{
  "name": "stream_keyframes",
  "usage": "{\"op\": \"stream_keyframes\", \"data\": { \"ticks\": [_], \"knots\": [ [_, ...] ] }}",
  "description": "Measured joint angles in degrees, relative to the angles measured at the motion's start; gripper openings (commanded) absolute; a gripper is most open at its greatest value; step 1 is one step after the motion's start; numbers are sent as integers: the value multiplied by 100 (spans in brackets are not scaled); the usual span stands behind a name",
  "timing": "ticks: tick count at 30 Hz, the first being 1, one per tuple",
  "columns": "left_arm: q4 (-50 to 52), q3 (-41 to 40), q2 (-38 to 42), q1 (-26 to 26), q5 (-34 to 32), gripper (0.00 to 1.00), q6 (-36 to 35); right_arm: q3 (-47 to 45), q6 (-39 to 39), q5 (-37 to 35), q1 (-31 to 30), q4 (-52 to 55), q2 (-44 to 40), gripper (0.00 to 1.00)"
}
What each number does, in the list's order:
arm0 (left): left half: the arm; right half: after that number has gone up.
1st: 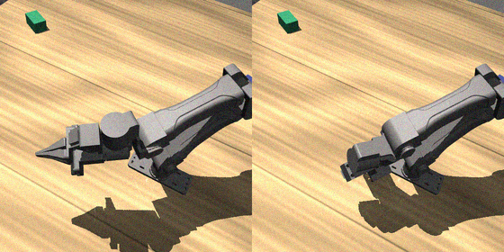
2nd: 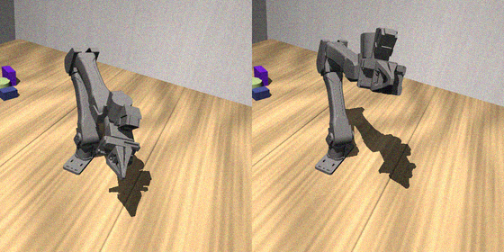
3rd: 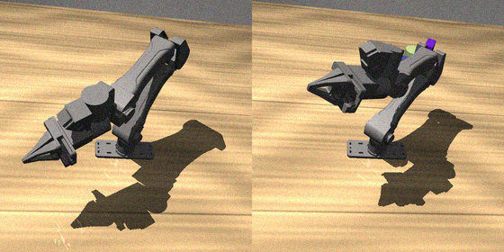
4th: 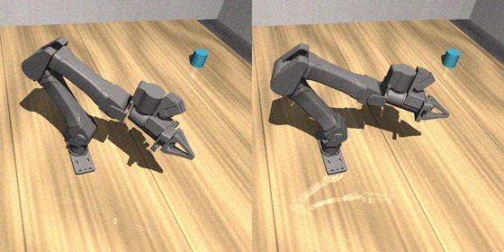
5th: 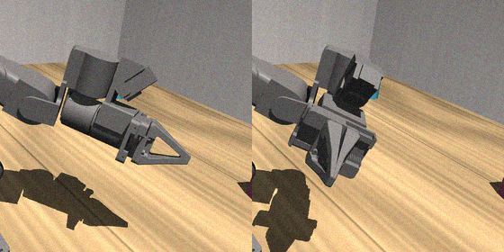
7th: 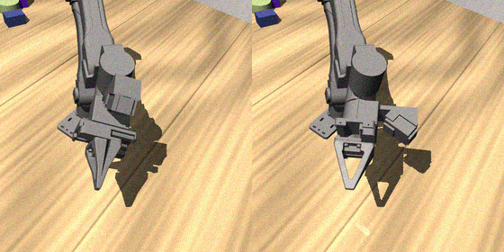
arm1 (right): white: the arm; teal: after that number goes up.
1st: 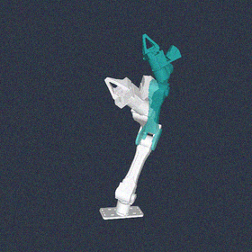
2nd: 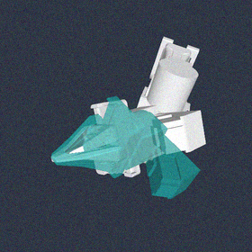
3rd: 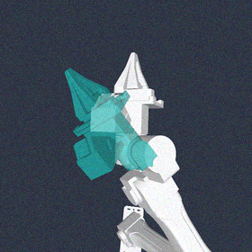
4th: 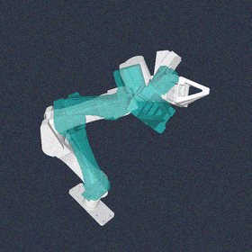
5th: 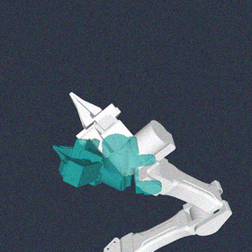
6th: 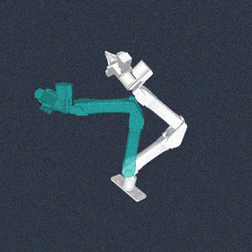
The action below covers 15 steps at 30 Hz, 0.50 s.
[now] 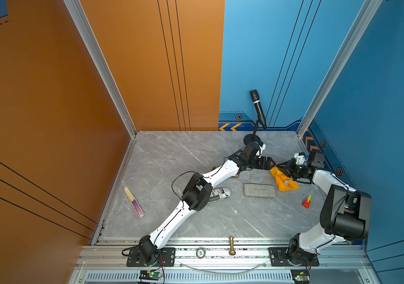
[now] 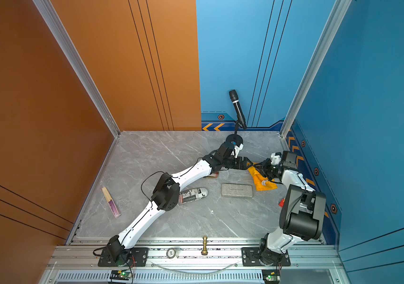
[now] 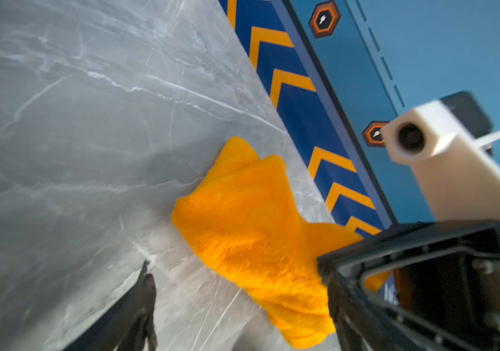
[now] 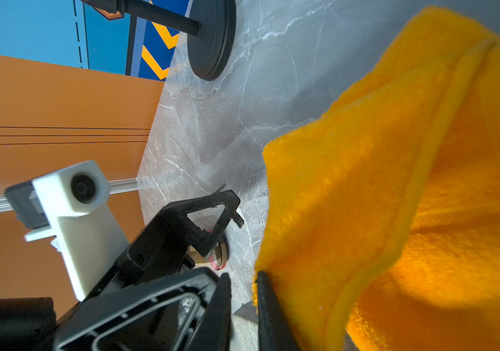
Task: Wipe the eyeglass case
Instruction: Place the cleaning item at the center of the board.
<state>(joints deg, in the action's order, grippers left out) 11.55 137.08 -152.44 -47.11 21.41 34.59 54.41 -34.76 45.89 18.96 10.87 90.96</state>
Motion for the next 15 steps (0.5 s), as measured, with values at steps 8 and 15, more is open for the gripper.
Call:
{"op": "stream_keyframes", "data": {
  "ticks": [8, 15],
  "knots": [
    [205, -1143, 780, 216, -431, 91, -1692, 13, -68, 63, 57, -28, -98, 28],
    [-546, -1823, 1220, -315, -625, 94, -3250, 92, -151, 111, 55, -42, -96, 36]
  ]
}}
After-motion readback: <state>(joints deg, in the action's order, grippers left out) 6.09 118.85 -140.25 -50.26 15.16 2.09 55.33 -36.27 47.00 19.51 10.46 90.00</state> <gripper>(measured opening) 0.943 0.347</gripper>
